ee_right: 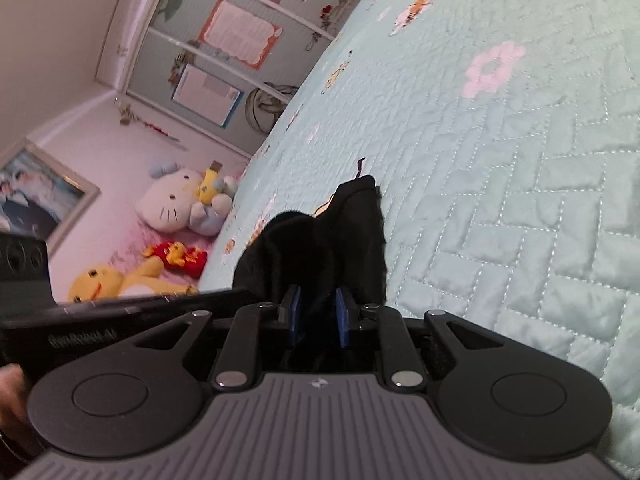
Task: Fold clothes
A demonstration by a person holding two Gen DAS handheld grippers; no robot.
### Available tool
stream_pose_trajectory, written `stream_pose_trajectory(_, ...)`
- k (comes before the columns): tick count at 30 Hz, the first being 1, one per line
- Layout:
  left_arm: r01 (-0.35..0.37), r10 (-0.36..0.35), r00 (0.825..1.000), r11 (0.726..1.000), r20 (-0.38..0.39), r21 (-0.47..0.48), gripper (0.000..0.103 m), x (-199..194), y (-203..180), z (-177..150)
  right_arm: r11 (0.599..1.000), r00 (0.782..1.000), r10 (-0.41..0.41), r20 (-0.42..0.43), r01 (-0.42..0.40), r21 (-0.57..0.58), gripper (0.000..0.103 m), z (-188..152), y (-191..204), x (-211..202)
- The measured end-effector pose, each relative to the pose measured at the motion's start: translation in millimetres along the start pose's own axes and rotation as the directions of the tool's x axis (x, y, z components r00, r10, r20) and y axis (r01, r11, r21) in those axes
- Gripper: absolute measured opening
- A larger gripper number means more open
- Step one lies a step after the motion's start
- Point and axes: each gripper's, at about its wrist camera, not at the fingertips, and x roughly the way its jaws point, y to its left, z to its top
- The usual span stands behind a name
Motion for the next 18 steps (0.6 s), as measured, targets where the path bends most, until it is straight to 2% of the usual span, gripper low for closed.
stream_pose_trajectory(3, 0.005, -0.004, 1.0, 1.0, 0.014, -0.024, 0.001, 0, 2, -3, 0.989, 0.998, 0.067, -0.022, -0.063, 0.135, 0.025, 9, -14, 1)
stream_pose_trajectory(5, 0.009, -0.008, 1.0, 0.999, 0.027, -0.044, 0.001, -1, 3, -5, 0.981, 0.994, 0.098, -0.04, -0.09, 0.173, 0.034, 16, -18, 1)
stream_pose_trajectory(7, 0.015, -0.013, 0.999, 0.998, 0.04, -0.064, 0.001, -2, 6, -7, 0.989, 0.996, 0.088, -0.034, -0.083, 0.12, 0.041, 19, -11, -3)
stream_pose_trajectory(9, 0.023, -0.018, 0.998, 0.996, 0.054, -0.086, 0.001, -4, 8, -9, 0.995, 0.997, 0.078, -0.028, -0.076, 0.057, 0.041, 21, -3, -6)
stream_pose_trajectory(12, 0.038, -0.029, 0.997, 0.992, 0.077, -0.122, 0.001, -10, 13, -10, 0.996, 0.996, 0.078, -0.038, -0.076, 0.052, 0.035, 20, -3, -6)
stream_pose_trajectory(14, 0.058, -0.045, 0.995, 0.988, 0.092, -0.143, 0.0, -13, 16, -11, 0.997, 0.998, 0.061, -0.035, -0.059, 0.054, 0.017, 19, -5, -3)
stream_pose_trajectory(18, 0.13, -0.101, 0.986, 0.963, 0.132, -0.235, 0.0, -22, 32, -12, 0.995, 0.996, 0.073, -0.043, -0.07, 0.065, 0.015, 17, -3, 10)
